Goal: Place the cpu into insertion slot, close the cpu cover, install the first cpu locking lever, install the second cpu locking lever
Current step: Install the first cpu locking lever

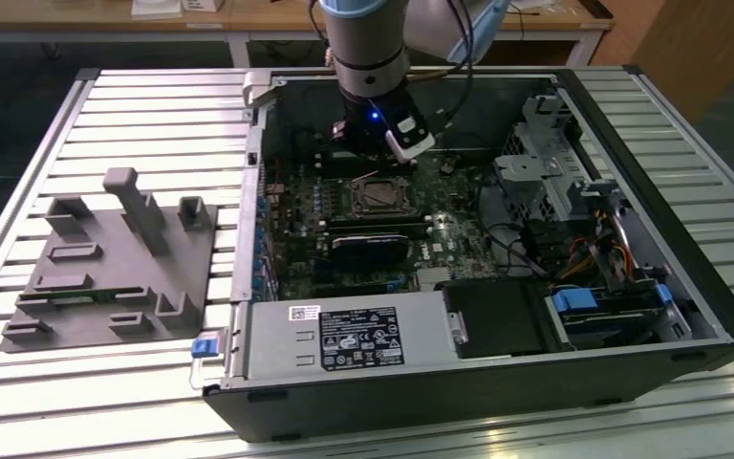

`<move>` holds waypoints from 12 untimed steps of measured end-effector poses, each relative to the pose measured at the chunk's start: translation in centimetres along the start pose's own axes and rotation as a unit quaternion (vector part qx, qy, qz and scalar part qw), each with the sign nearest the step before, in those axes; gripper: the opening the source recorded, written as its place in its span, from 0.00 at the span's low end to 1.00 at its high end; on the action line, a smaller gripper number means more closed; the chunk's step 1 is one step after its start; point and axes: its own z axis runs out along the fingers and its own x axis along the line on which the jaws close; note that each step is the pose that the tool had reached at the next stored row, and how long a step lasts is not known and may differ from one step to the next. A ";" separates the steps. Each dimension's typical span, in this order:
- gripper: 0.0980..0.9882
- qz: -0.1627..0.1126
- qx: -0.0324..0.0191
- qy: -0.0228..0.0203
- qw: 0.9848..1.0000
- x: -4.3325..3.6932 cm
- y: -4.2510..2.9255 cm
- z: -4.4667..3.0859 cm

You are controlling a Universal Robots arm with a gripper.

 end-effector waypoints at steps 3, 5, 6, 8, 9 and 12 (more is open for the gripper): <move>0.01 0.023 0.004 -0.005 1.000 0.04 -0.05 0.22; 0.01 0.035 0.006 -0.008 0.999 0.08 -0.05 0.32; 0.01 0.040 0.007 -0.009 0.999 0.11 -0.02 0.38; 0.01 0.047 0.008 -0.011 0.999 0.19 0.04 0.46; 0.01 0.050 0.008 -0.011 0.999 0.24 0.10 0.50; 0.01 0.055 0.009 -0.013 0.998 0.35 0.28 0.59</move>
